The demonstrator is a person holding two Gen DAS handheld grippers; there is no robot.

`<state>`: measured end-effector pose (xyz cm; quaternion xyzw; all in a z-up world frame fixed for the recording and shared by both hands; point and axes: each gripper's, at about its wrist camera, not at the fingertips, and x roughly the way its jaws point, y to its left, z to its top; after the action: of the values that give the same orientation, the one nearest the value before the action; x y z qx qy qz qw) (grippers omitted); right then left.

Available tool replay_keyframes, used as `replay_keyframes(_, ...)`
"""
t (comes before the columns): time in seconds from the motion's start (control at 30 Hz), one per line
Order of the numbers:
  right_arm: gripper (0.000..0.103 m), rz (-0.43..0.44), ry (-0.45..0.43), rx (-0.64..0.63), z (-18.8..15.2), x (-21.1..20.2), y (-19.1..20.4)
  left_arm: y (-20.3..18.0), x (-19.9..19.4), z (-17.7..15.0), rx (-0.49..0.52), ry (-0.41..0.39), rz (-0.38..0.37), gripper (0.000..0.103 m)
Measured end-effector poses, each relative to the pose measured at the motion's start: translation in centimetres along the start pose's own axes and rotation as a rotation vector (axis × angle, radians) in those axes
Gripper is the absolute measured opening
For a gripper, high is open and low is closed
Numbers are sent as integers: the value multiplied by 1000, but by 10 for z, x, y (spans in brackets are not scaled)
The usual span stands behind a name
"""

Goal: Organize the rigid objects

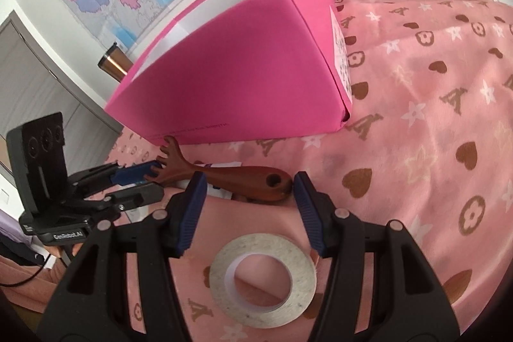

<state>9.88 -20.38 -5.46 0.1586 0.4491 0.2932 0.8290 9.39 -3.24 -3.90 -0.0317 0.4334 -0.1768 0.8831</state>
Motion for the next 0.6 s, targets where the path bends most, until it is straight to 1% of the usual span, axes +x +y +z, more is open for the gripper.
replay_keyframes(0.23, 59, 7, -29, -5, -1, -7, 4, -1, -2, -2, -1, -2, 6, 43)
replay_keyframes(0.47, 59, -34, -58, -71, 0, -18, 19, -3, -5, -3, 0, -12, 4, 43)
replay_keyframes(0.6, 59, -34, -67, -88, 2, -23, 22, -5, -10, -2, 3, -27, 3, 43)
